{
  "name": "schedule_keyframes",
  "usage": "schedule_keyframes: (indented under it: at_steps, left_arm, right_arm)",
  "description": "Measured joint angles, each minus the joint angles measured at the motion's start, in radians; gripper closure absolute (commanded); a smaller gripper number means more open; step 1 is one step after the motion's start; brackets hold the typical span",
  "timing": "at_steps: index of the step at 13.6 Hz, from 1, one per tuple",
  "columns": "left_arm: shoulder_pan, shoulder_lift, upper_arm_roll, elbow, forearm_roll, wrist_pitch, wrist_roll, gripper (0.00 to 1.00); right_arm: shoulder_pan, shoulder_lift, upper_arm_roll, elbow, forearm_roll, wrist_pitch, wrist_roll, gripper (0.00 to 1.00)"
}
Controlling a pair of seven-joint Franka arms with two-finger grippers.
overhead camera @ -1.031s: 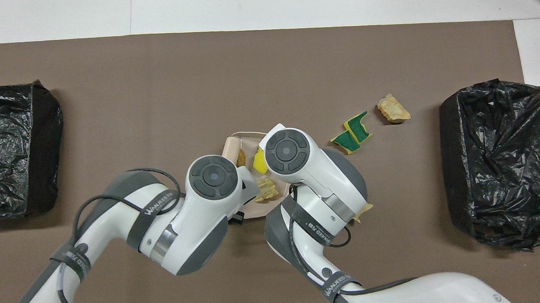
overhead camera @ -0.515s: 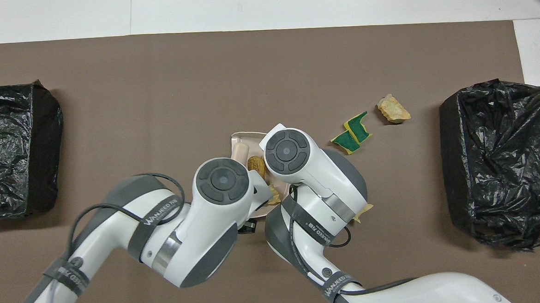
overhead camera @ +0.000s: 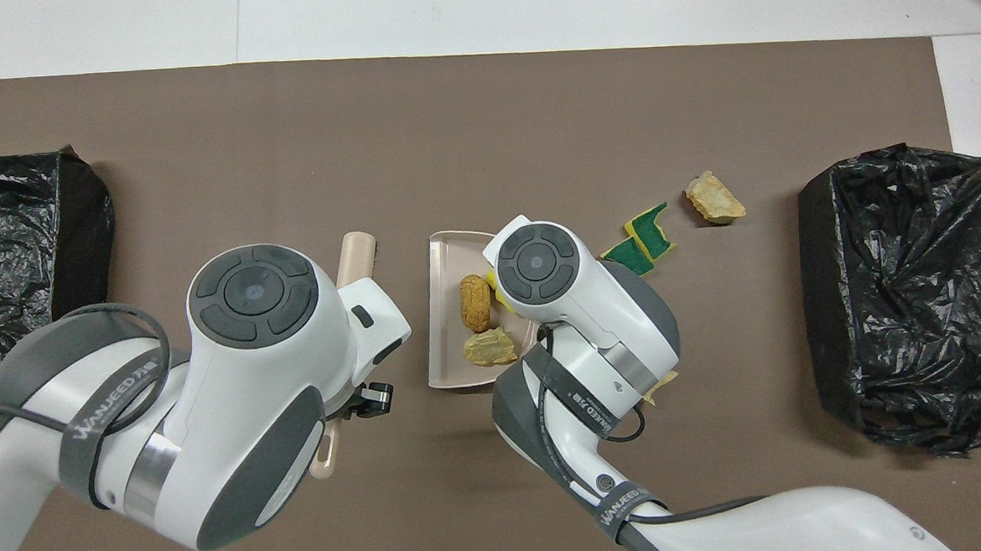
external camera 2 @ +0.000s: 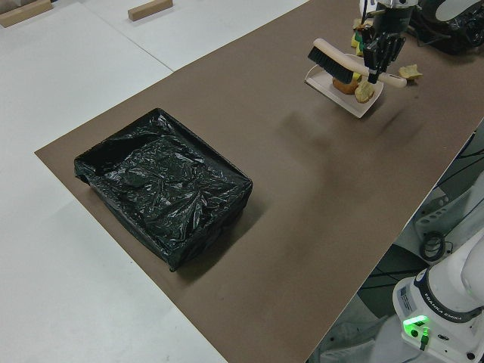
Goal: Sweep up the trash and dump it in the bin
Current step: 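Carry the loaded dustpan with the right gripper over the black bin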
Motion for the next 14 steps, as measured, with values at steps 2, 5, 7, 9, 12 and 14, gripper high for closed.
schedule_keyframes:
  at_steps: [2,5,7,9,12,14]
  left_arm:
    - [0.000,-0.029,-0.001,-0.048,-0.072,0.001,0.000,1.00]
    - [-0.005,-0.108,-0.019,-0.177,-0.168,0.045,0.000,1.00]
    - [-0.014,-0.202,-0.088,-0.302,-0.251,0.101,-0.003,1.00]
    - [-0.018,-0.267,-0.200,-0.411,-0.317,0.178,-0.048,1.00]
    - [-0.020,-0.295,-0.356,-0.535,-0.389,0.286,-0.124,1.00]
    - [-0.037,-0.297,-0.390,-0.579,-0.415,0.328,-0.179,1.00]
  right_arm:
    - [-0.031,-0.014,0.000,0.006,0.050,0.014,-0.035,1.00]
    - [-0.118,-0.062,-0.001,0.027,0.110,0.010,-0.173,1.00]
    - [-0.179,-0.097,-0.002,0.047,0.120,-0.033,-0.255,1.00]
    - [-0.237,-0.117,-0.003,0.077,0.123,-0.103,-0.333,1.00]
    - [-0.344,-0.123,-0.005,0.132,0.125,-0.182,-0.465,1.00]
    - [-0.430,-0.123,-0.008,0.154,0.125,-0.205,-0.550,1.00]
